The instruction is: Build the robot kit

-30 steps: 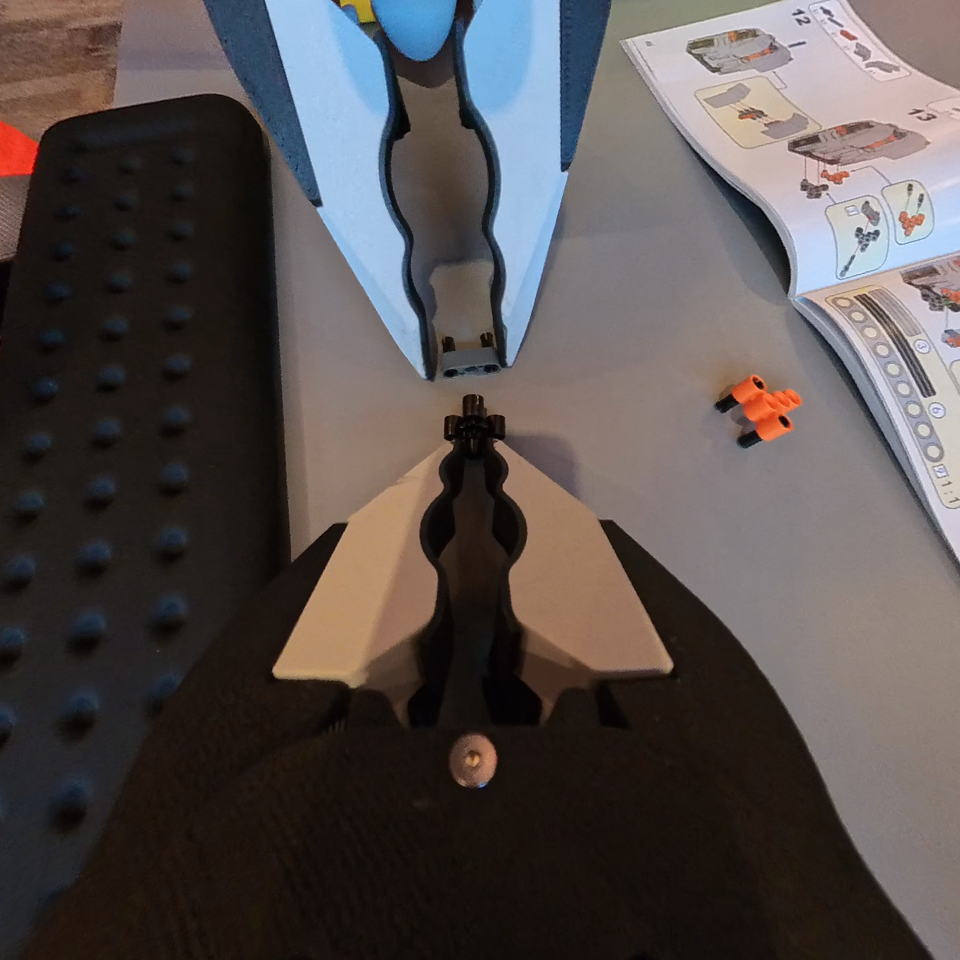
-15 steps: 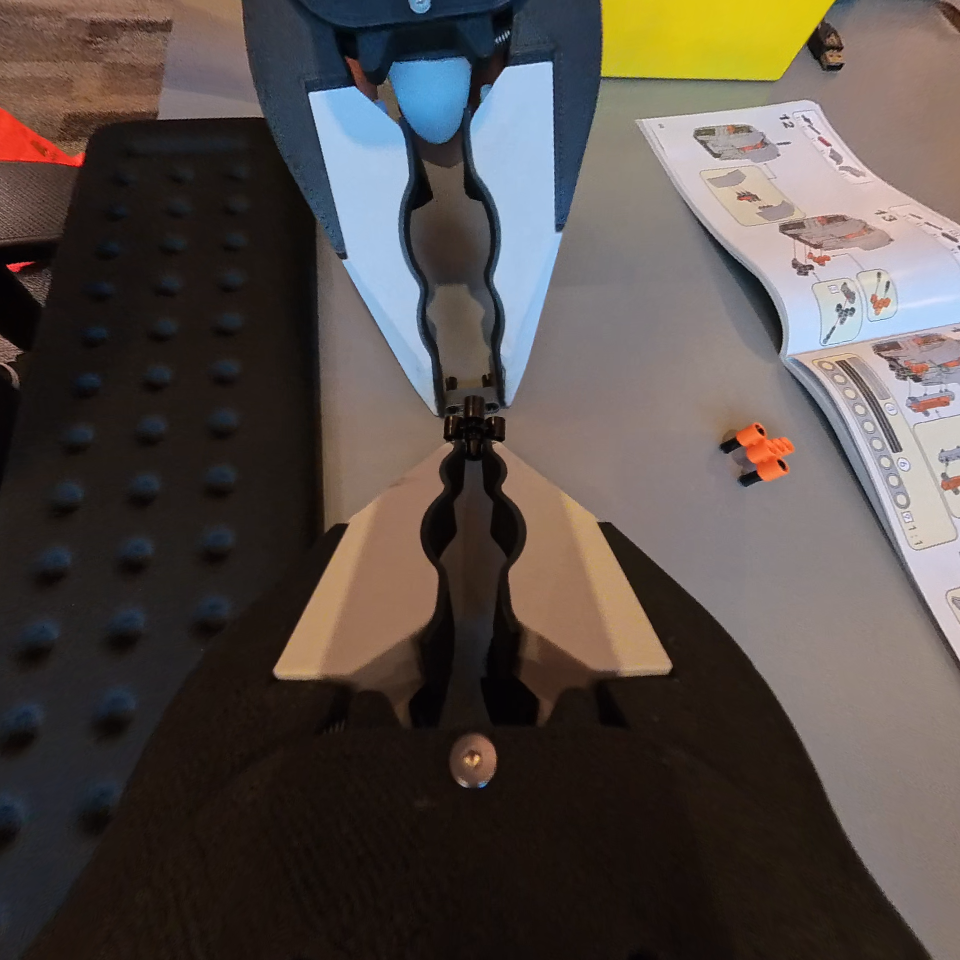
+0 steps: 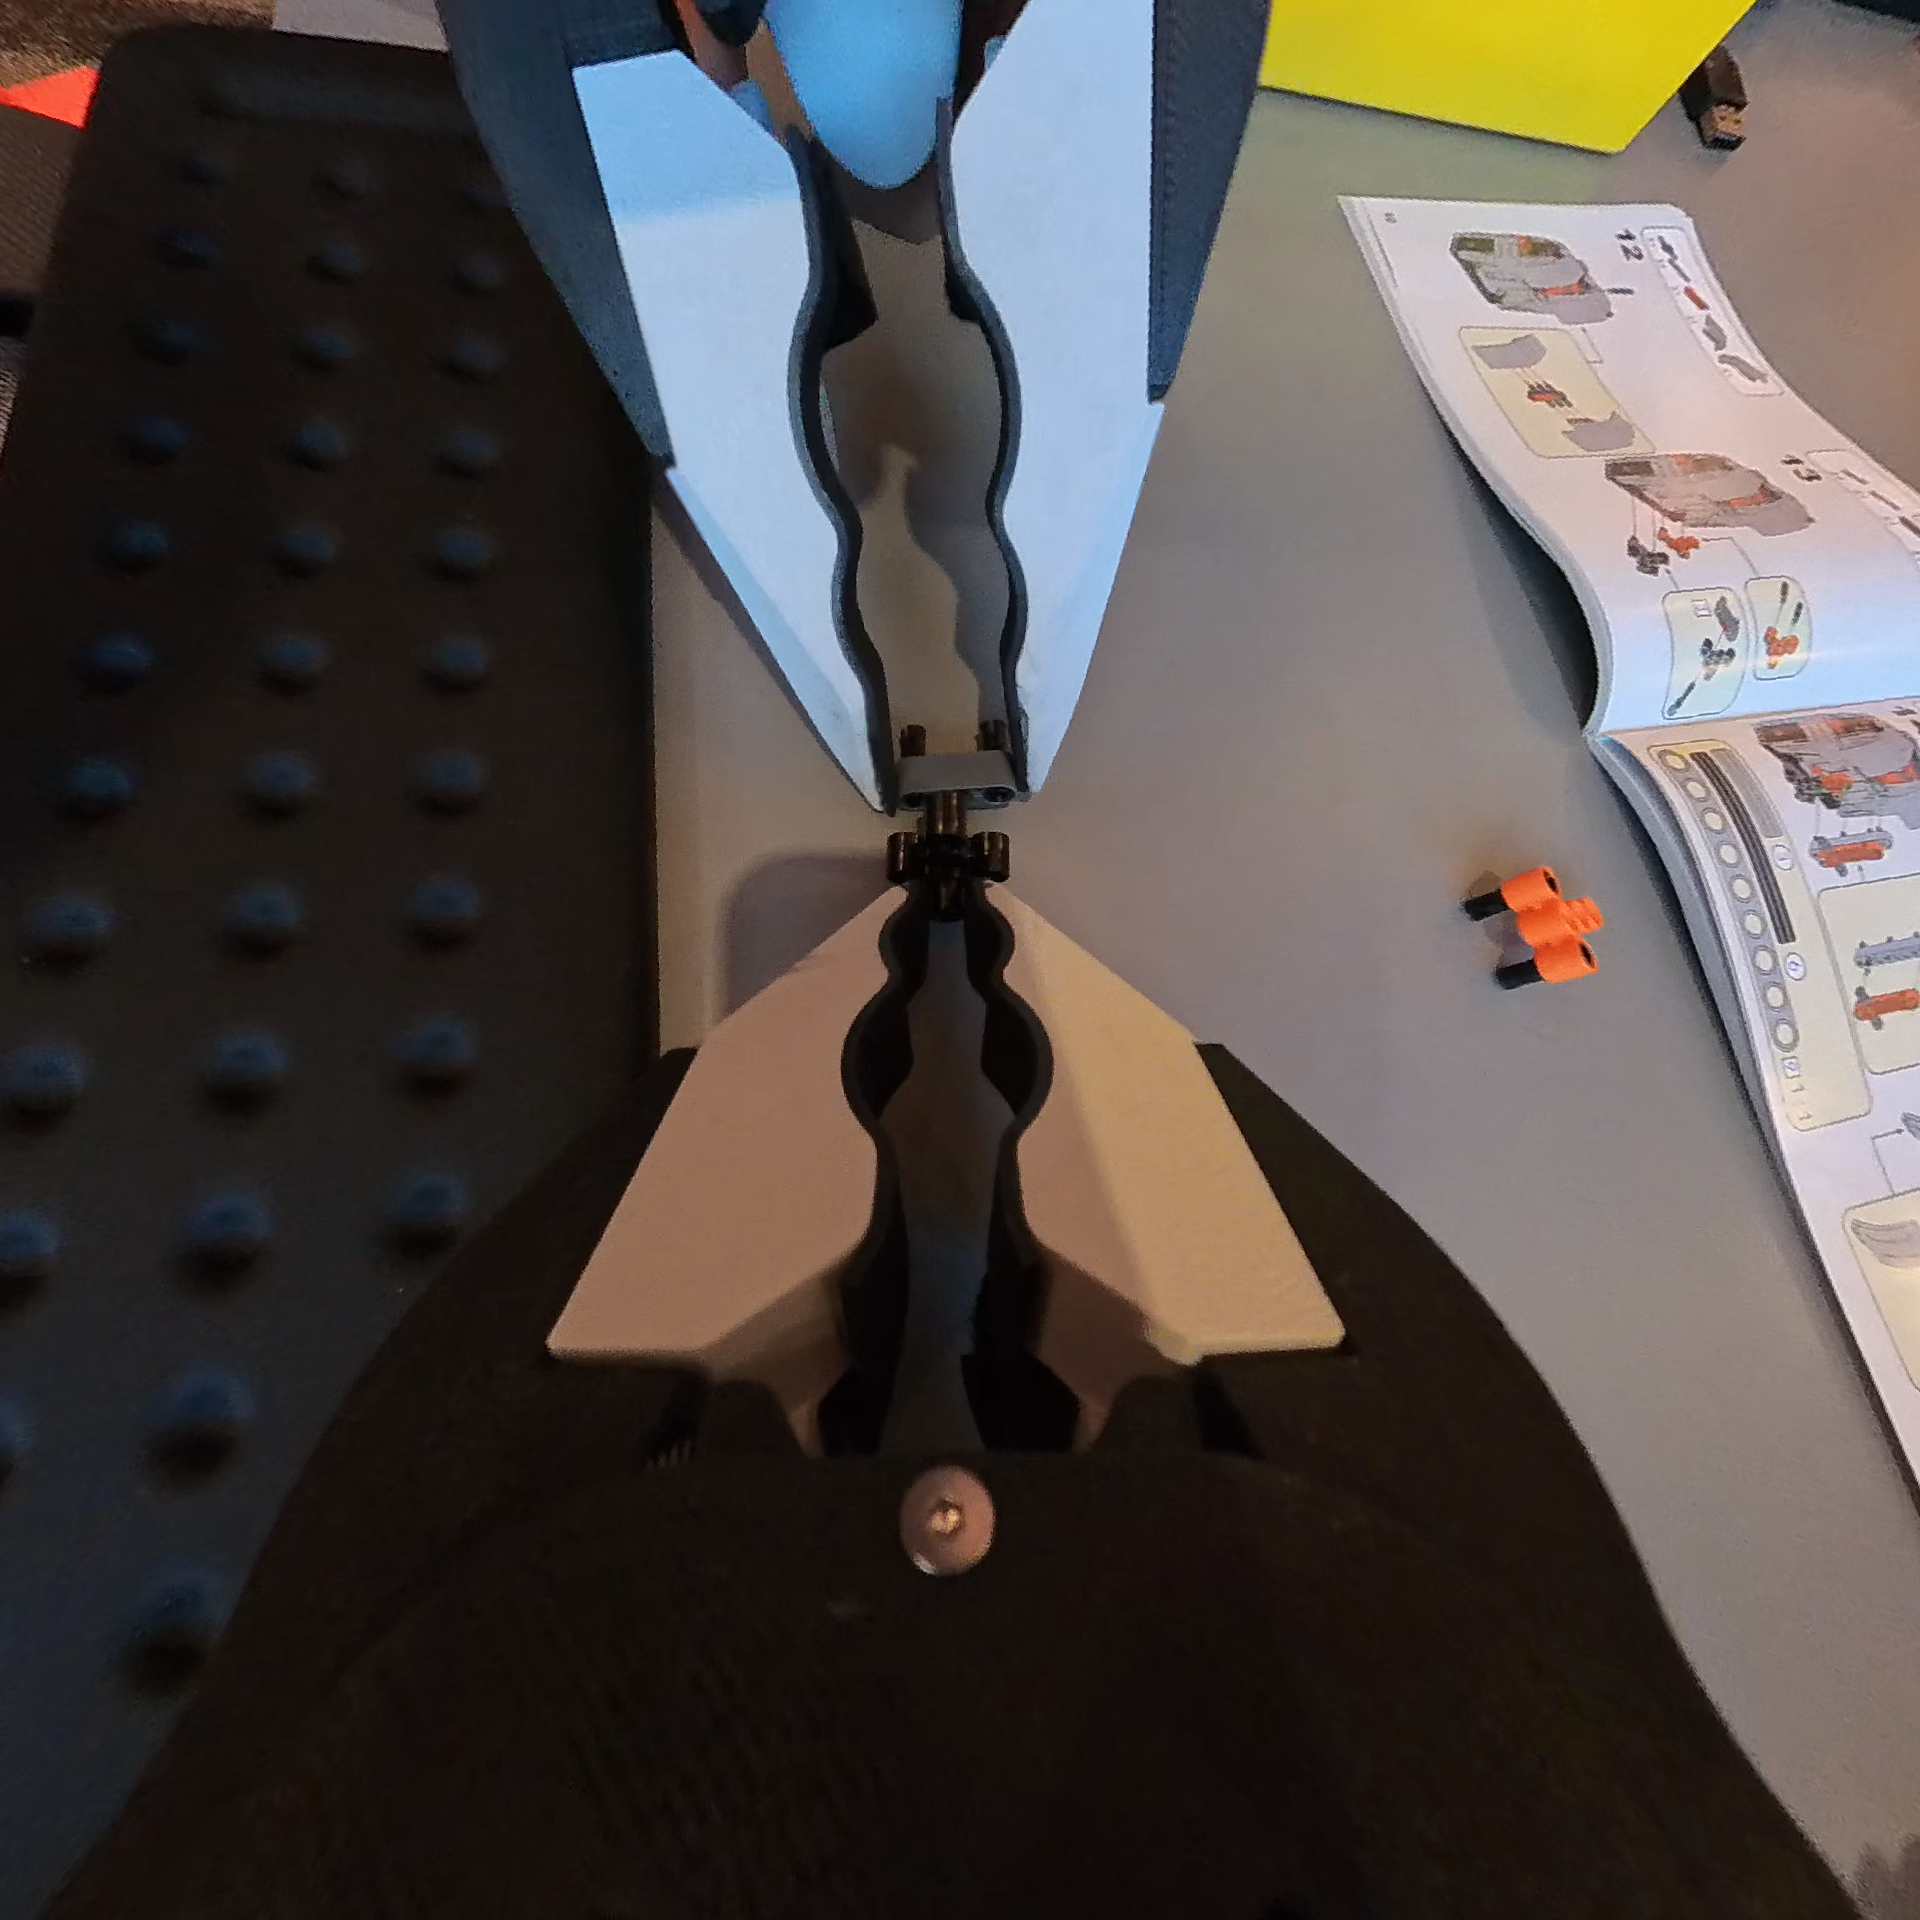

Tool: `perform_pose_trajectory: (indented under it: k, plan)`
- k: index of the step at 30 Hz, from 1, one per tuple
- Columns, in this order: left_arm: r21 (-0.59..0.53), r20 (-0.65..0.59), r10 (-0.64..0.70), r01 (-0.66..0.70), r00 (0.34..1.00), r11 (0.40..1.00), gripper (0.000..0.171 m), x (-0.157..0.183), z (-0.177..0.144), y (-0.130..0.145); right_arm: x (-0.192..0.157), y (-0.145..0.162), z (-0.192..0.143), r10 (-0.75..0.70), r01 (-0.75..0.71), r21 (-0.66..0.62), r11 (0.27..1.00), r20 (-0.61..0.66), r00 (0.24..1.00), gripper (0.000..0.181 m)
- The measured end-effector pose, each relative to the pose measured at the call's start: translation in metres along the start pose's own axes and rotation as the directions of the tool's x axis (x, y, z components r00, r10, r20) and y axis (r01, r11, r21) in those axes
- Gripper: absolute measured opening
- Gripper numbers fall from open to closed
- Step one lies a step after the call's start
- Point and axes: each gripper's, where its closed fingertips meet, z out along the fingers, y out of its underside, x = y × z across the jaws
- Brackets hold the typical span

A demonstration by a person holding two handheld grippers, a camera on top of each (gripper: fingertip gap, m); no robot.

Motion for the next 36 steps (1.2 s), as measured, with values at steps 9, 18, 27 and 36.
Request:
perform_pose_trajectory:
  k: [9, 18, 27, 36]
  plan:
    - [-0.108, 0.012, 0.072, -0.071, 0.997, 0.992, 0.020, 0.001, -0.001, 0.000, 0.000, -0.005, -0.002, -0.041, 0.042, 0.013, 0.999, -0.033, 0.999, 0.004]
    - [0.010, 0.005, -0.048, 0.048, 0.999, 0.999, 0.020, 0.000, -0.009, -0.009, 0.001, -0.019, -0.012, -0.040, 0.044, 0.119, 0.992, -0.037, 0.999, 0.004]
    - [0.267, -0.046, -0.206, 0.211, 0.977, 0.940, 0.020, -0.006, -0.044, -0.038, 0.003, -0.050, -0.040, 0.117, -0.150, 0.369, 0.917, 0.111, 0.987, 0.004]
    - [0.275, -0.072, -0.233, 0.243, 0.970, 0.930, 0.020, 0.001, -0.043, -0.036, -0.003, -0.045, -0.033, 0.088, -0.120, 0.326, 0.938, 0.111, 0.990, 0.004]
